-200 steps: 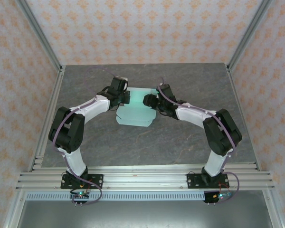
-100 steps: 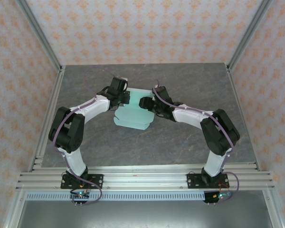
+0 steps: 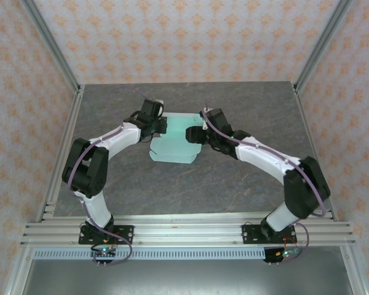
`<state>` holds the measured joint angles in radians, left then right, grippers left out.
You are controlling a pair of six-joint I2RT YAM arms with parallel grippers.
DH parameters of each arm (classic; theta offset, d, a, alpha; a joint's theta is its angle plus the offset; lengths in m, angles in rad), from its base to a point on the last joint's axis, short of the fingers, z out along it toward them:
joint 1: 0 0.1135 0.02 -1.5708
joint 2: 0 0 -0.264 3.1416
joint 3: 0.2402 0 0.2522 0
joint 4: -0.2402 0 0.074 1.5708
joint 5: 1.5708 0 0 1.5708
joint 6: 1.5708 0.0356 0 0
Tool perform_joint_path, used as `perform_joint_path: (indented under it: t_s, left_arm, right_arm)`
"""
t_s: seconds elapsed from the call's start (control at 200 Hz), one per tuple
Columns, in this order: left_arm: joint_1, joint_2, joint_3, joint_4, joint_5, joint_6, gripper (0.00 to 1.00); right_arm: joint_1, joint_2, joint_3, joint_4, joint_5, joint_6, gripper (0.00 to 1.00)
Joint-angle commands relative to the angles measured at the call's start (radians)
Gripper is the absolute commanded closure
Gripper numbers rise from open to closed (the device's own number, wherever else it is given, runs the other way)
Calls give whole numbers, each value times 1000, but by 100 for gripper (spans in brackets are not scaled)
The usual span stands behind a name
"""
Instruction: Fold the paper box
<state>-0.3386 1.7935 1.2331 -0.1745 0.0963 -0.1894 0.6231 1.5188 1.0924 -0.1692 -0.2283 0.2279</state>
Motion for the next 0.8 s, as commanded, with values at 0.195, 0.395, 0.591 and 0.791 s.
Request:
perform_joint_path:
  t_s: [0.195,0.395,0.591,0.791]
  left_arm:
    - [54,-106,-26,37,80,-56,100]
    - [59,-144,-35,25,134,-68,100]
    - [59,-171,-44,23,166,-76,100]
    - [58,-174,-42,26,181,-81,100]
  right_arm:
    - [-184,-205,47,-140,-79,-225,32]
    - [-422,-111,80,-74,-395,-239,33]
    - [-449,11,152,-113,-612,-382,37]
    - [-421,106,195,-99,-738,-421,41]
